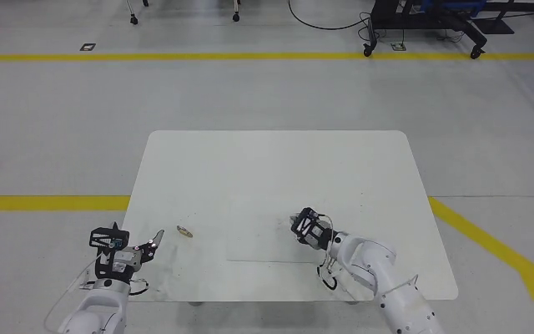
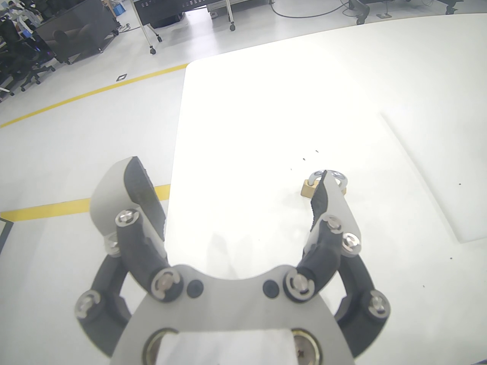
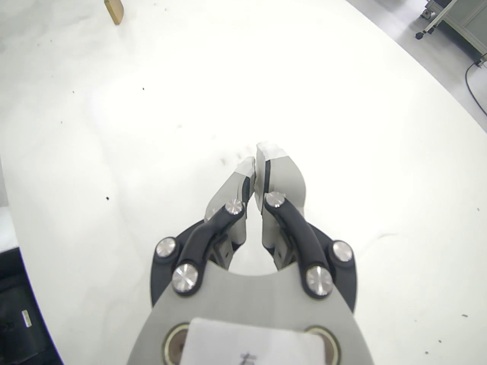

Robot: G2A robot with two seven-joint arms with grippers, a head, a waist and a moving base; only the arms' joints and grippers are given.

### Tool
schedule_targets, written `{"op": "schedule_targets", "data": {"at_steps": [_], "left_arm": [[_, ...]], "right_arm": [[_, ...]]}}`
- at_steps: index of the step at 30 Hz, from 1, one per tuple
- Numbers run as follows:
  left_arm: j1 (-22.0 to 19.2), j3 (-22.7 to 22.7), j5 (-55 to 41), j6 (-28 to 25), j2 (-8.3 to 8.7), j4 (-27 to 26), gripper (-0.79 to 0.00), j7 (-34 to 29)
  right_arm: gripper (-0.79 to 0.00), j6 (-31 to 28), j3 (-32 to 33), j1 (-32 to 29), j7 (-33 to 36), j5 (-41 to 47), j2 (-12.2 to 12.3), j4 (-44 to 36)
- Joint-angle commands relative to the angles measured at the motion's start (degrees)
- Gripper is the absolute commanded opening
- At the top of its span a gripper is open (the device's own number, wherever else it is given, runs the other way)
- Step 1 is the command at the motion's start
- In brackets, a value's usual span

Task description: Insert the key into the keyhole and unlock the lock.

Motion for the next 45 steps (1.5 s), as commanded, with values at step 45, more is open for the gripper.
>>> {"op": "schedule_targets", "data": {"at_steps": [45], "left_arm": [[-10.25,-1.67,-42.3,-26.87,0.51,4.96,0.0,-23.06]], "right_arm": [[-0.785,-7.78,5.3,5.07,21.87,69.83,-0.16,14.47]]}}
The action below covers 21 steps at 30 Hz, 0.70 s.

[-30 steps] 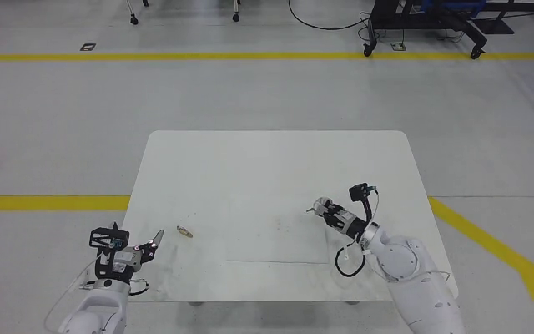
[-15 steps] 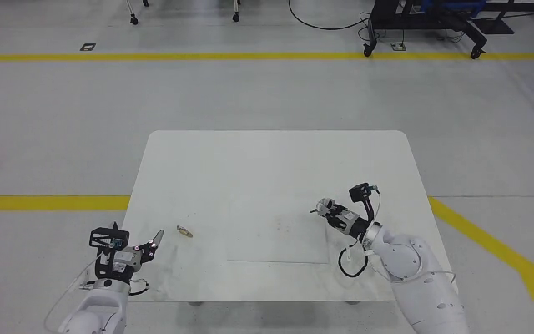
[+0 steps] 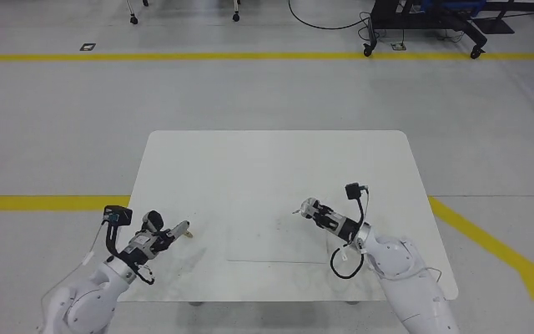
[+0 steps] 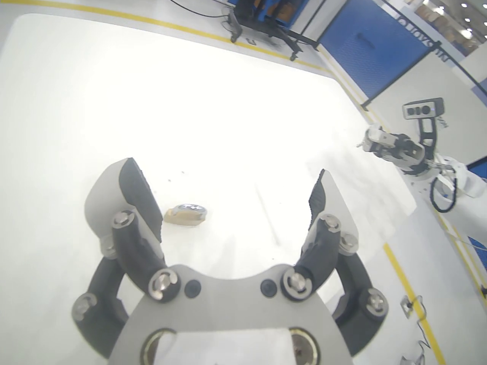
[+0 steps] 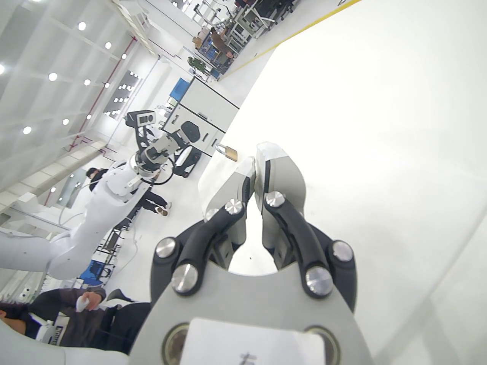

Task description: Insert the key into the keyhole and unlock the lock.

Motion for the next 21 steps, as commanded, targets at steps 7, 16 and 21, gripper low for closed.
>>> {"op": "schedule_targets", "data": {"at_steps": [7,16,21], "left_arm": [[-0.2,-0.09,-0.87,-0.42,0.06,0.24,0.0,-0.99],[-4.95,8.78,-18.54,-6.97,-0.69,1.94,0.0,-6.09],[-11.71,16.87,-25.29,-9.1,-1.47,7.09,0.0,-11.59]], "right_arm": [[-0.785,0.02,0.03,-0.02,0.03,-0.04,0.01,-0.04],[-0.785,2.69,-2.53,-0.88,2.39,11.44,-0.63,-0.65],[-0.785,4.53,-4.45,0.36,5.39,19.3,-1.16,0.8]]}}
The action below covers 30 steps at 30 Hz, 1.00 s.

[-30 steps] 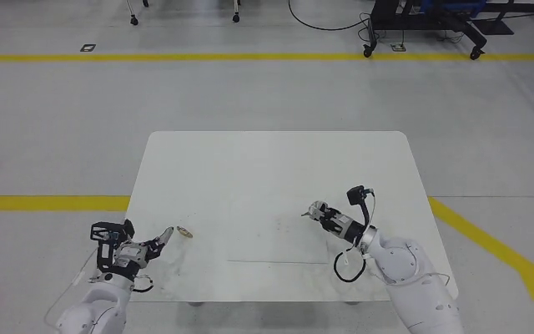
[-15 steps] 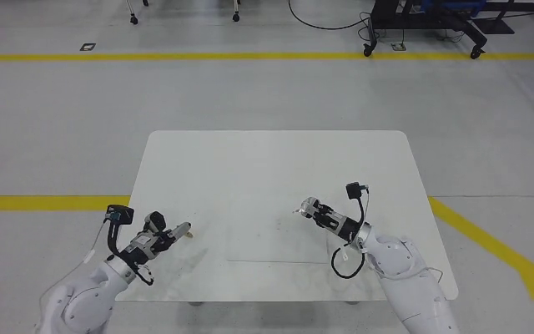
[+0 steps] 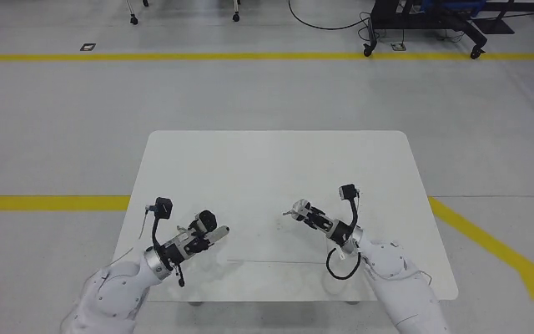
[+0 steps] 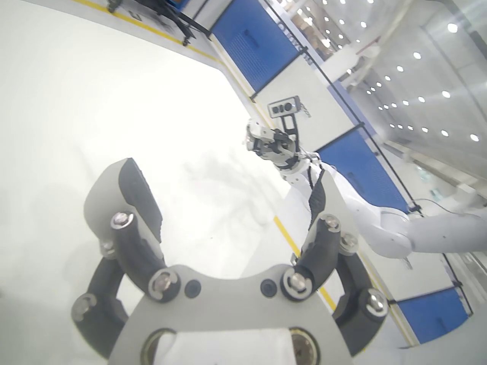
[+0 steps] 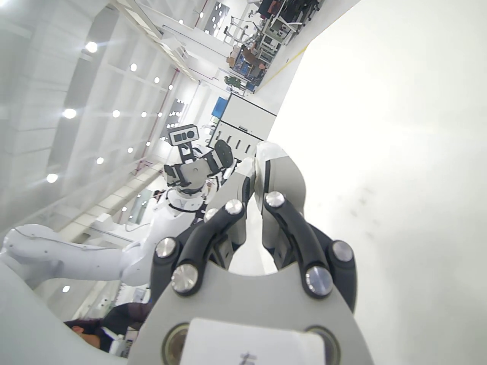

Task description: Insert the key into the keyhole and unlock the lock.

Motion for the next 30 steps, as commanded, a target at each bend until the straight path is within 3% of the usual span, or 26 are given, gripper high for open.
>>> {"op": "schedule_targets", "data": {"at_steps": [1,10,12,13,17,19,21,25,27,30], "left_arm": [[-3.03,3.46,-3.41,-0.37,-0.39,2.88,0.0,-2.04],[-12.54,12.06,-15.59,-3.85,-2.05,13.14,0.0,-7.37],[-13.87,13.54,-16.78,-4.4,-2.31,14.67,-0.191,-8.68],[-14.48,14.1,-16.81,-4.35,-2.43,15.41,-0.231,-8.97],[-16.04,16.29,-16.92,-4.28,-2.93,17.45,-0.305,-8.95],[-16.71,17.3,-16.88,-4.37,-3.19,18.23,-0.425,-8.85],[-17.31,18.1,-16.88,-4.53,-3.4,18.9,-0.468,-8.67],[-18.11,19.07,-16.61,-4.64,-3.66,19.92,-0.631,-8.34],[-18.41,19.25,-16.19,-4.43,-3.71,20.38,-0.754,-8.15],[-18.66,19.3,-15.34,-3.74,-3.73,20.81,-0.785,-7.51]], "right_arm": [[-0.785,0.47,-0.6,0.43,0.57,2.17,-0.18,0.56],[-0.785,1.84,-3.89,1.38,3.75,6.63,-0.92,1.24],[-0.785,1.97,-4.48,1.72,4.11,7.13,-1.08,1.78],[-0.785,2.05,-4.76,1.92,4.34,7.55,-1.16,2.05],[-0.785,1.82,-5.58,2.54,5.28,8.83,-1.41,2.92],[-0.785,1.61,-5.88,2.76,5.45,8.91,-1.5,3.24],[-0.785,1.61,-6.16,2.94,5.6,8.9,-1.58,3.52],[-0.785,1.36,-6.38,3.2,5.39,8.96,-1.69,3.97],[-0.785,1.26,-6.39,3.25,5.46,9.17,-1.71,4.14],[-0.785,0.98,-6.38,3.26,5.71,9.23,-1.71,4.09]]}}
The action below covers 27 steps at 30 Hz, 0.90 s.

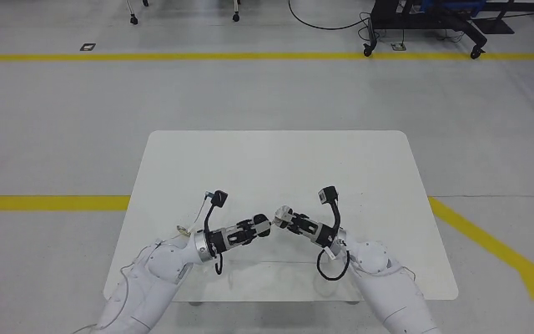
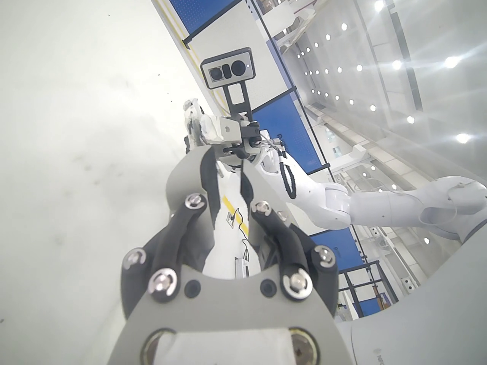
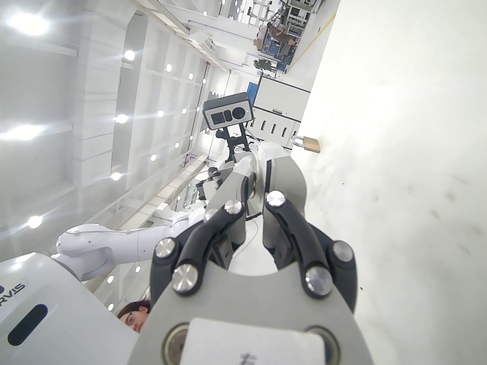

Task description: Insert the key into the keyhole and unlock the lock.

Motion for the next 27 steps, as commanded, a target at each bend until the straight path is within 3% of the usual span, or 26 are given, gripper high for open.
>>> {"op": "schedule_targets", "data": {"at_steps": [1,11,12,13,14,16,18,20,24,27], "left_arm": [[-0.06,0.02,0.62,0.48,-0.01,0.12,-0.785,0.5],[0.36,-0.2,3.59,2.12,0.14,-0.53,-0.785,2.39],[0.42,-0.34,3.71,2.08,0.19,-0.69,-0.785,2.45],[0.51,-0.48,3.74,2.09,0.24,-0.82,-0.785,2.42],[0.56,-0.65,3.84,2.06,0.3,-1.0,-0.785,2.34],[0.75,-1.02,3.89,1.95,0.45,-1.3,-0.785,2.12],[1.1,-1.29,3.79,1.36,0.62,-1.83,-0.785,1.33],[1.56,-1.71,4.03,0.94,0.89,-2.25,-0.785,0.21],[2.87,-2.88,4.59,0.41,1.49,-2.82,-0.785,-1.24],[3.76,-3.55,4.94,0.12,1.91,-3.19,-0.785,-2.38]], "right_arm": [[-0.785,-0.1,0.0,-0.06,0.1,0.07,0.0,-0.09],[-0.785,0.1,0.18,-0.47,0.9,0.31,0.1,-1.01],[-0.714,0.32,0.16,-0.53,1.51,0.78,0.12,-1.17],[-0.489,0.61,0.19,-0.54,2.12,1.18,0.16,-1.22],[-0.397,0.93,0.25,-0.53,2.62,1.44,0.2,-1.26],[-0.4,1.73,0.25,-0.56,3.84,1.98,0.27,-1.4],[-0.471,3.3,-0.08,-0.5,6.51,2.45,0.39,-1.56],[-0.48,5.18,-0.24,-0.12,10.32,3.1,0.59,-1.6],[-0.668,6.03,0.13,0.04,13.47,4.86,0.83,-1.5],[-0.683,6.41,0.17,0.1,14.52,5.33,0.92,-1.42]]}}
